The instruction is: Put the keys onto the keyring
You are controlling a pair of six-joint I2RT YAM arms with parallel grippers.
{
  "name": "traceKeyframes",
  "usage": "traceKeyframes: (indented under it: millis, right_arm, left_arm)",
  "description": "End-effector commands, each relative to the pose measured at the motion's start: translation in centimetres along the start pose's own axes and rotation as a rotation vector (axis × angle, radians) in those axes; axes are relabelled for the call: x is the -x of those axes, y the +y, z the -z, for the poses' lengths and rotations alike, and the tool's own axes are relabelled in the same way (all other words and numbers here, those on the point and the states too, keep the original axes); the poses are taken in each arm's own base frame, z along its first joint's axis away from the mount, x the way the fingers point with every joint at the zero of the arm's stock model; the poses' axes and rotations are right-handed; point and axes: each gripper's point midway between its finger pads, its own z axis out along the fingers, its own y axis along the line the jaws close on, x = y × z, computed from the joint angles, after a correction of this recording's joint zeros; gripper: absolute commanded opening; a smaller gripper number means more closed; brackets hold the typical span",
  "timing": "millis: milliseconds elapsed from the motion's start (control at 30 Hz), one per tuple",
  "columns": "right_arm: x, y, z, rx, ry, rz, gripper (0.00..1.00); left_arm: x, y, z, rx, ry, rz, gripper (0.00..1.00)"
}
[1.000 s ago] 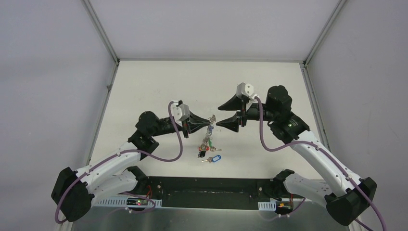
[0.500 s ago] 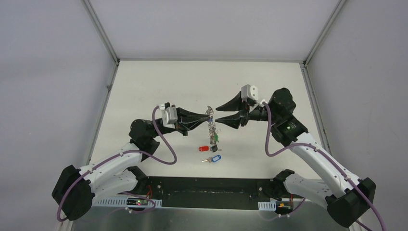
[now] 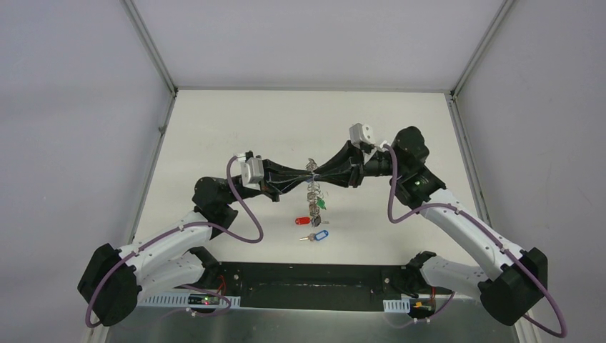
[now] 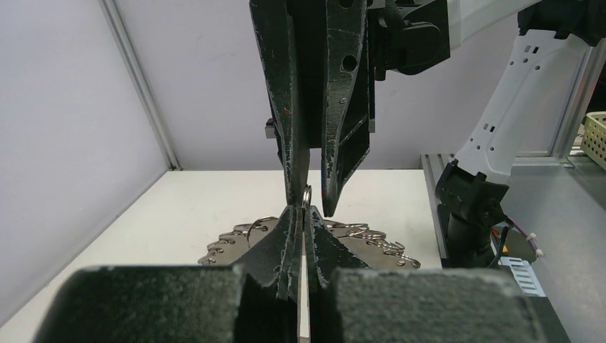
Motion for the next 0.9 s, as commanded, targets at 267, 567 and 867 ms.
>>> traceKeyframes:
  millis: [267,567,867]
  right_arm:
    - [2.5,0.3,-0.3,0.024,-0.020,0.029,0.00]
    - [0.5,0.1,1.0,-0.034,0.166,-0.005,0.00]
    - [-1.6,0.4,2.6,-0.038,0.397,-0.096,0.00]
  left_arm:
    - [2.8,-0.2,-0.6,-0.019,-0.050,-0.031,0.06]
    - [1.2,-0.2,0.0,-0.036,0.165,-0.041,0.53]
    - [-1.1,-0.4,0.2,-0.117,0.383,-0.009,0.49]
